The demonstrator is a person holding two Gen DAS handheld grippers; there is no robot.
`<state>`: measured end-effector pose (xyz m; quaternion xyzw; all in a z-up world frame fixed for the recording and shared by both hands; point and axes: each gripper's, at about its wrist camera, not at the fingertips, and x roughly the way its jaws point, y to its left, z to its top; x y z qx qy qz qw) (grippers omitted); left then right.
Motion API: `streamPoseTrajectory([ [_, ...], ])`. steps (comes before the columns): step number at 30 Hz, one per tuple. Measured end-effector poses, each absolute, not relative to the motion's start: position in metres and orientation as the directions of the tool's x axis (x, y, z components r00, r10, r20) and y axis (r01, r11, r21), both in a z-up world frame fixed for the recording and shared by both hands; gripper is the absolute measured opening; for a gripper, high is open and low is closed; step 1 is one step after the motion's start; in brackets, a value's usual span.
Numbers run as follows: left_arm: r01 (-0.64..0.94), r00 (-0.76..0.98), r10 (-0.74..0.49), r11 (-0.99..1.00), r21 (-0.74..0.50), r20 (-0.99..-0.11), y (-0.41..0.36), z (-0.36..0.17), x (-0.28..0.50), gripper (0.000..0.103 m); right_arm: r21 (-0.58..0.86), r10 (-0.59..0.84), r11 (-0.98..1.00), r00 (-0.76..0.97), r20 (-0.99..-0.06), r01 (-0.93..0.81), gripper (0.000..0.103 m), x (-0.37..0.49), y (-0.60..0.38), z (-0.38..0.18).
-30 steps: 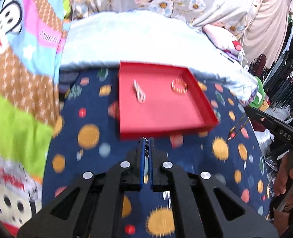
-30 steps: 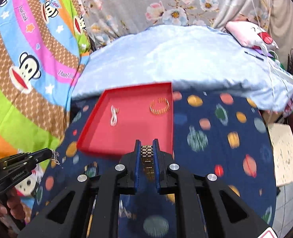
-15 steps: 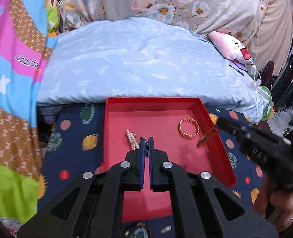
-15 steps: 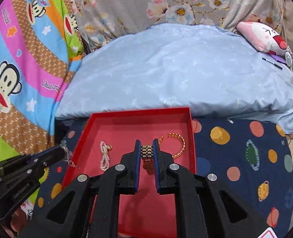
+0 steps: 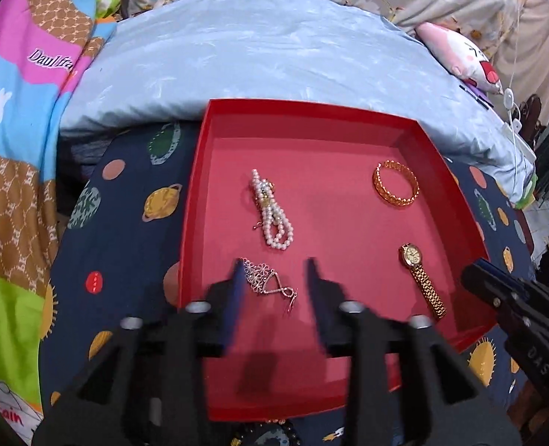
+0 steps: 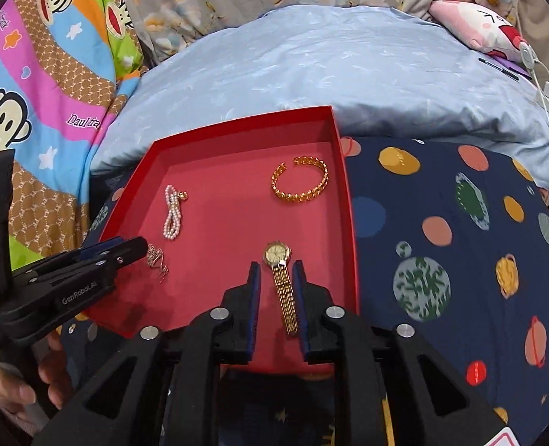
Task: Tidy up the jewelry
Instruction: 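Carry the pendant and gold watch into the red tray and open both tools, then grasp the silver watch by its band with the left tool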
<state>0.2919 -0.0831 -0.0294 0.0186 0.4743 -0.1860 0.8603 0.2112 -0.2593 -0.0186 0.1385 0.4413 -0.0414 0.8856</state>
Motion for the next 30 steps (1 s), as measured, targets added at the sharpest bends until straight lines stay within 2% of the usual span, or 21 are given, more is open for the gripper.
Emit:
streamPoseTrajectory([
  [1, 0.328, 0.49, -0.301, 0.933, -0.147, -0.818, -0.08, -0.027, 0.29, 0.048, 0.21, 0.046, 0.958, 0.614, -0.788, 0.197, 0.024, 0.204, -0.258, -0.016],
  [5, 0.315, 0.52, -0.295, 0.939, -0.142, -0.801, -0.067, -0.016, 0.275, 0.048, 0.192, 0.026, 0.962, 0.635, -0.772, 0.195, 0.028, 0.179, -0.253, -0.003],
  [7, 0.305, 0.531, -0.289, 0.942, -0.139, -0.797, -0.058, -0.011, 0.263, 0.048, 0.192, 0.024, 0.962, 0.642, -0.767, 0.193, 0.034, 0.166, -0.252, 0.004],
  [17, 0.272, 0.523, -0.197, 0.96, -0.057, -0.829, -0.012, -0.015, 0.193, 0.051, 0.17, 0.022, 0.968, 0.608, -0.794, 0.187, 0.035, 0.087, -0.238, 0.002],
  [23, 0.315, 0.459, -0.24, 0.944, -0.095, -0.855, -0.008, -0.03, 0.149, 0.055, 0.182, 0.032, 0.96, 0.566, -0.824, 0.211, 0.035, 0.045, -0.234, -0.015],
  [30, 0.435, 0.41, -0.298, 0.894, -0.103, -0.862, -0.044, -0.044, 0.112, 0.056, 0.187, 0.035, 0.955, 0.542, -0.84, 0.229, 0.035, 0.019, -0.231, -0.025],
])
